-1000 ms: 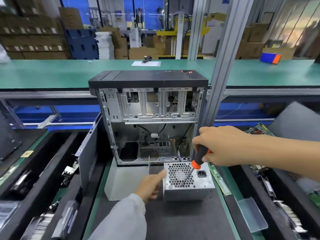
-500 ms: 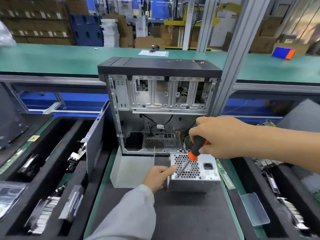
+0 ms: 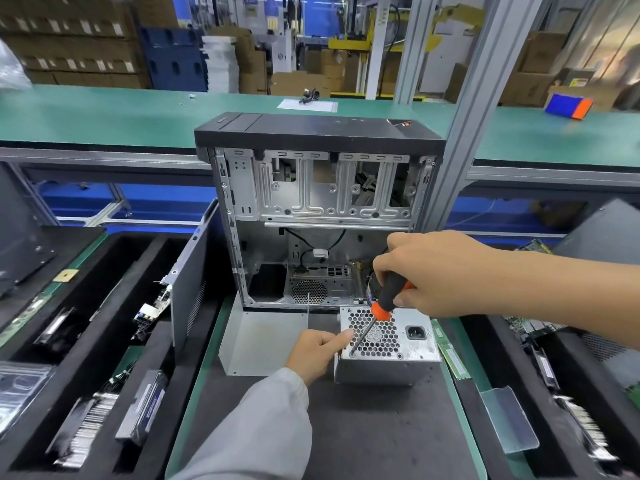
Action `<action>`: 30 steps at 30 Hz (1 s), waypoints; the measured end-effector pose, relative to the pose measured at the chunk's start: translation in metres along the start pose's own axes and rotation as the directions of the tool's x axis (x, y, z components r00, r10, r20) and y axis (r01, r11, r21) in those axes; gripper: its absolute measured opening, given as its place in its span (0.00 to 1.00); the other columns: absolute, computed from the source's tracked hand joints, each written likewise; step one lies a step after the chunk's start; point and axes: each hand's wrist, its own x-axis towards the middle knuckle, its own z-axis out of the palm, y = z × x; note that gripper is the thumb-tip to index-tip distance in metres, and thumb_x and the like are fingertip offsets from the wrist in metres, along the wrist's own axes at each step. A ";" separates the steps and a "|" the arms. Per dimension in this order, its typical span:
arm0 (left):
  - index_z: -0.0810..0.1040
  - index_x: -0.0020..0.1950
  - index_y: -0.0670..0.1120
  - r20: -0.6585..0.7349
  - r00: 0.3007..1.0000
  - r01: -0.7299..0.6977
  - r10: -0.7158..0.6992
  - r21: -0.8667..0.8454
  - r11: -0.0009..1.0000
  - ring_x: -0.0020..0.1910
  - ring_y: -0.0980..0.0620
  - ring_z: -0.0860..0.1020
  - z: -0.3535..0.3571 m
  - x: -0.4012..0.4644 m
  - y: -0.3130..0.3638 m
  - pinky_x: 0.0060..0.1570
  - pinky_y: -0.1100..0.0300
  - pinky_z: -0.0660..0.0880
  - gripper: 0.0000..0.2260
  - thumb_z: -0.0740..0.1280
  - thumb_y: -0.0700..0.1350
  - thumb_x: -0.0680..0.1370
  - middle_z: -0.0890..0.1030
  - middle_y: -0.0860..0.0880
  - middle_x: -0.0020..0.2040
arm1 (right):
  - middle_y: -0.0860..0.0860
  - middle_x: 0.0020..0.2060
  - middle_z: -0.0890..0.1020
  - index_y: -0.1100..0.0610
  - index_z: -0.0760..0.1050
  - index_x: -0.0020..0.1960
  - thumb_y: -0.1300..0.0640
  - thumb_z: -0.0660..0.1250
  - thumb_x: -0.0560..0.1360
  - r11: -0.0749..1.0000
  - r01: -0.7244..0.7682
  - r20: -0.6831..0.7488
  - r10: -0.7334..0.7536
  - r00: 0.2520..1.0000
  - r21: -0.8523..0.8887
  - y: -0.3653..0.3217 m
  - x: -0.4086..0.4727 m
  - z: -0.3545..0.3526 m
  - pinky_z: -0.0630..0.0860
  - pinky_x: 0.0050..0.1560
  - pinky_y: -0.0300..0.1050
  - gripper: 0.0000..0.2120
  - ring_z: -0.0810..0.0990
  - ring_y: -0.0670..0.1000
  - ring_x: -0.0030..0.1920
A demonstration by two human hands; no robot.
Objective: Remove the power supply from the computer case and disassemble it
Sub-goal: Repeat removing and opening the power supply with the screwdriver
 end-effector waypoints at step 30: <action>0.56 0.27 0.49 0.018 0.998 0.062 -0.061 -0.106 0.992 0.21 0.54 0.53 0.004 -0.006 0.002 0.22 0.66 0.53 0.27 0.69 0.52 0.78 0.55 0.53 0.23 | 0.50 0.30 0.64 0.57 0.64 0.43 0.48 0.55 0.82 0.977 0.084 0.127 -0.060 0.990 -0.195 -0.040 0.017 -0.022 0.64 0.28 0.43 0.14 0.64 0.50 0.28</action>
